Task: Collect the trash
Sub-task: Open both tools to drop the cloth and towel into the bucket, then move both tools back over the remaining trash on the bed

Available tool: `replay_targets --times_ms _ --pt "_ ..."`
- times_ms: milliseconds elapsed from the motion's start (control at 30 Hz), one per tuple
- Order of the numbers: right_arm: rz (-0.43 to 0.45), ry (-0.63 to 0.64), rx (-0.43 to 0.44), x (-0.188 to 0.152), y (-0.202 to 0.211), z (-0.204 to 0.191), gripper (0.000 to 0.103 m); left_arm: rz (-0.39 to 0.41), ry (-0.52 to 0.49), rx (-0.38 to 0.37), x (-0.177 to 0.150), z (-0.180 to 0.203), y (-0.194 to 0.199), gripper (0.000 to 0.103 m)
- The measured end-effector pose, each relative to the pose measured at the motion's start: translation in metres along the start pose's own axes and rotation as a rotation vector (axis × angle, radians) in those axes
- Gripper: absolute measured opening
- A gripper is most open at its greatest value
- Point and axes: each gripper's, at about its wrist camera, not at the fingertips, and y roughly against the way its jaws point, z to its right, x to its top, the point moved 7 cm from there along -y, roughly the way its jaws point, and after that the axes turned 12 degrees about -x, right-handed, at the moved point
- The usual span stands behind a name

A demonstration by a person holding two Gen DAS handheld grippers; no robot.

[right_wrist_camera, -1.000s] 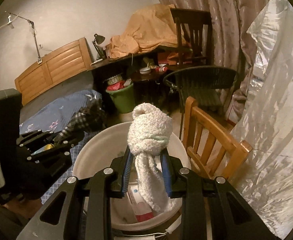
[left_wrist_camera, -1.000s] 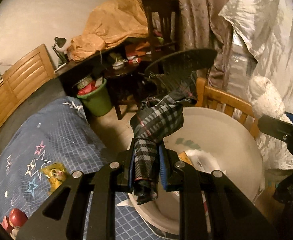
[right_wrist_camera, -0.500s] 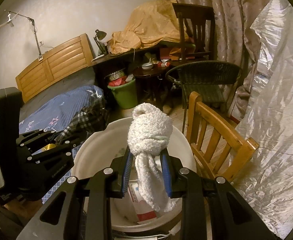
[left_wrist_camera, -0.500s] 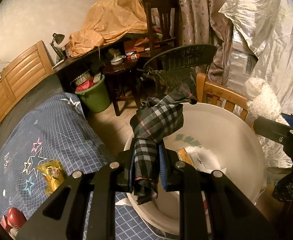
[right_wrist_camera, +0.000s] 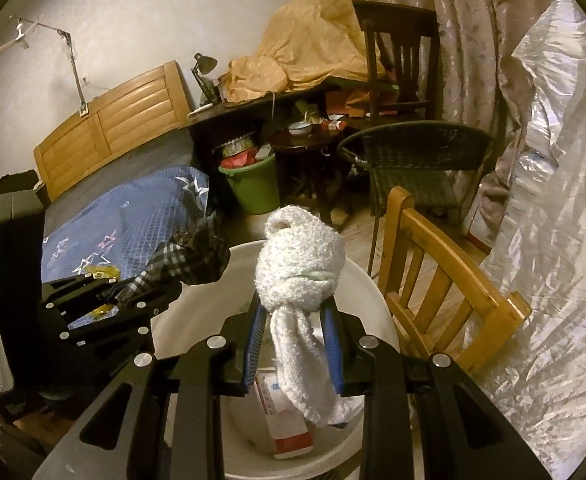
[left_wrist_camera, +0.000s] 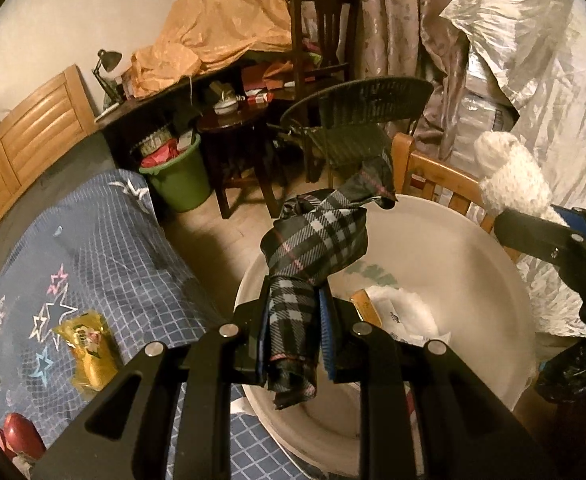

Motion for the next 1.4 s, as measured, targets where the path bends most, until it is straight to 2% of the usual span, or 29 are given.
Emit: replay_targets --times_ms 33,67,100,133,167,500,600,800,1100,1200,1400 --pt "-0.01 0.014 0.006 0.0 -0.004 -0.002 0.033 -0.004 0.001 -0.014 0.0 0.0 -0.001 0.021" --pt "-0.016 0.023 0.005 0.0 -0.007 -0.004 0.042 -0.011 0.0 -0.026 0.0 0.0 -0.003 0.025" --pt "-0.013 0.019 -0.01 0.001 -0.009 -0.003 0.047 -0.028 0.0 -0.019 0.0 -0.001 -0.006 0.045" --pt "-0.009 0.014 -0.015 0.001 -0.009 -0.002 0.053 -0.028 0.007 -0.009 0.0 -0.004 -0.007 0.06" --pt "-0.008 0.007 -0.016 0.002 -0.009 0.0 0.054 -0.017 0.017 0.0 0.0 -0.006 -0.006 0.074" --pt "0.005 -0.038 -0.011 -0.001 -0.007 0.003 0.054 0.017 0.05 0.019 -0.002 -0.017 0.005 0.075" --pt "0.025 -0.042 -0.001 0.0 -0.002 -0.001 0.054 0.031 0.062 0.039 -0.007 -0.024 0.012 0.078" --pt "0.126 -0.049 0.007 0.003 0.022 -0.02 0.054 0.084 0.117 0.122 -0.023 -0.047 0.037 0.085" --pt "0.34 -0.052 0.024 -0.003 0.077 -0.066 0.056 0.184 0.216 0.262 -0.06 -0.097 0.103 0.091" --pt "0.413 -0.064 0.039 -0.009 0.098 -0.085 0.063 0.215 0.248 0.303 -0.075 -0.112 0.127 0.092" --pt "0.477 -0.051 0.063 -0.028 0.122 -0.124 0.074 0.264 0.3 0.4 -0.116 -0.145 0.181 0.095"
